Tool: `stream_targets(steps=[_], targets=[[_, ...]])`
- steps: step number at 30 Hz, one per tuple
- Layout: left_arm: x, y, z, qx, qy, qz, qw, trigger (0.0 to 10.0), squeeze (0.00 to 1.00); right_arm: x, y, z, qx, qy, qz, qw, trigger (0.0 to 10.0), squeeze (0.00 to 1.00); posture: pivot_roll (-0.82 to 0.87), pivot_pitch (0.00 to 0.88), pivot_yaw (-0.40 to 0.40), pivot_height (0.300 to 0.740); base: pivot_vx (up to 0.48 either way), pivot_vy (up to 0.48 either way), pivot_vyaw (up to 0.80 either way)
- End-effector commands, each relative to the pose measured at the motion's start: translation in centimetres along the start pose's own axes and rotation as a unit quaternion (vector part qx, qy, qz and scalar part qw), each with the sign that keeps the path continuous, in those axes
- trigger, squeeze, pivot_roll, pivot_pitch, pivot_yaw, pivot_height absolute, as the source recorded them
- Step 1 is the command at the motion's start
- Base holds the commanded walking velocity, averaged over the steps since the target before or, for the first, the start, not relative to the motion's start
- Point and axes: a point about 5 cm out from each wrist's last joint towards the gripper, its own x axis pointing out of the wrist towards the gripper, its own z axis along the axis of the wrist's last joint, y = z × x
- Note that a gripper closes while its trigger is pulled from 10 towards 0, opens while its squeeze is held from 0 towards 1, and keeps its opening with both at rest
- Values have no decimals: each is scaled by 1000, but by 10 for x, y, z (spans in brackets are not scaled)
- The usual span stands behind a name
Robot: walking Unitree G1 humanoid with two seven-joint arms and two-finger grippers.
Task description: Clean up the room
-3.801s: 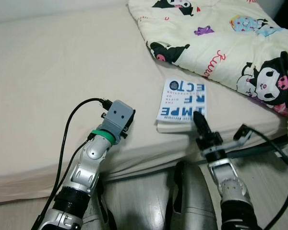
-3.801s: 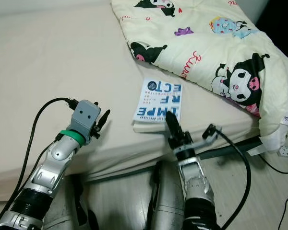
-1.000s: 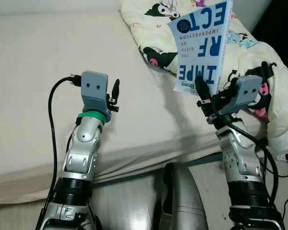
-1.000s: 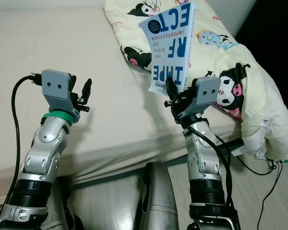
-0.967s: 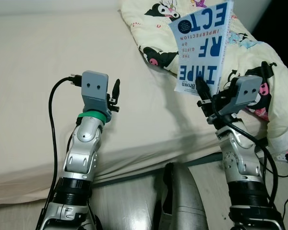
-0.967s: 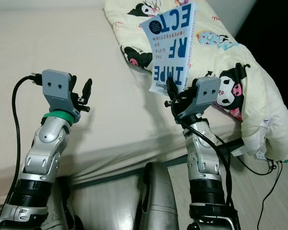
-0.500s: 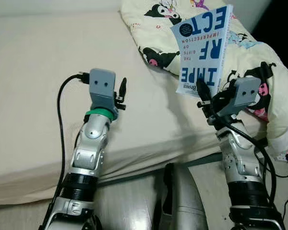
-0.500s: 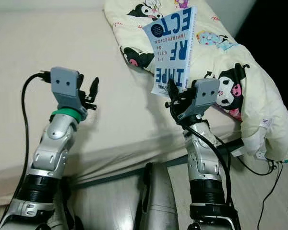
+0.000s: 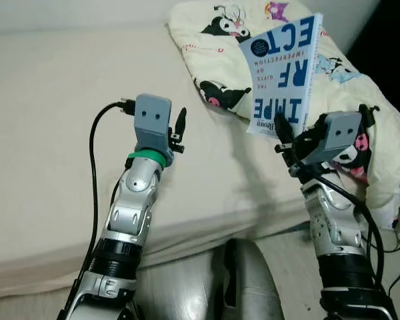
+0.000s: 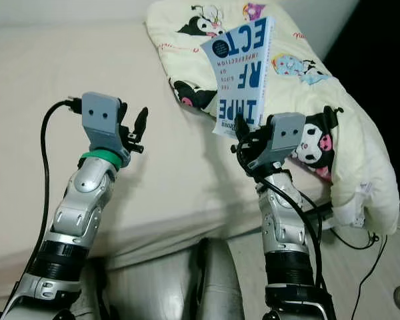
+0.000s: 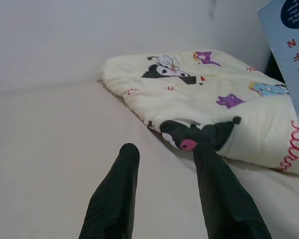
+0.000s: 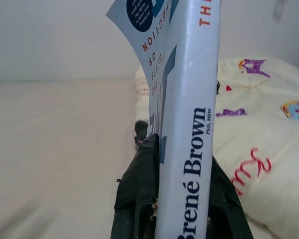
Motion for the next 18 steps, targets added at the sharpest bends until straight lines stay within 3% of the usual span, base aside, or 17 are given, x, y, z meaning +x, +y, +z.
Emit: stream_targets(steps=[1,18], targets=[[2,-5,0,1,1,-9,1000,10000,0,0,0,4,-7,-15,0,1000,10000,0,-85,5,-19,640,0,0,0],[6,-8,3,-1,-4,-16,1000,10000,0,-1,-1,1,-6,-13,-3,1000,10000,0,-86,4,-16,700,0,0,0]])
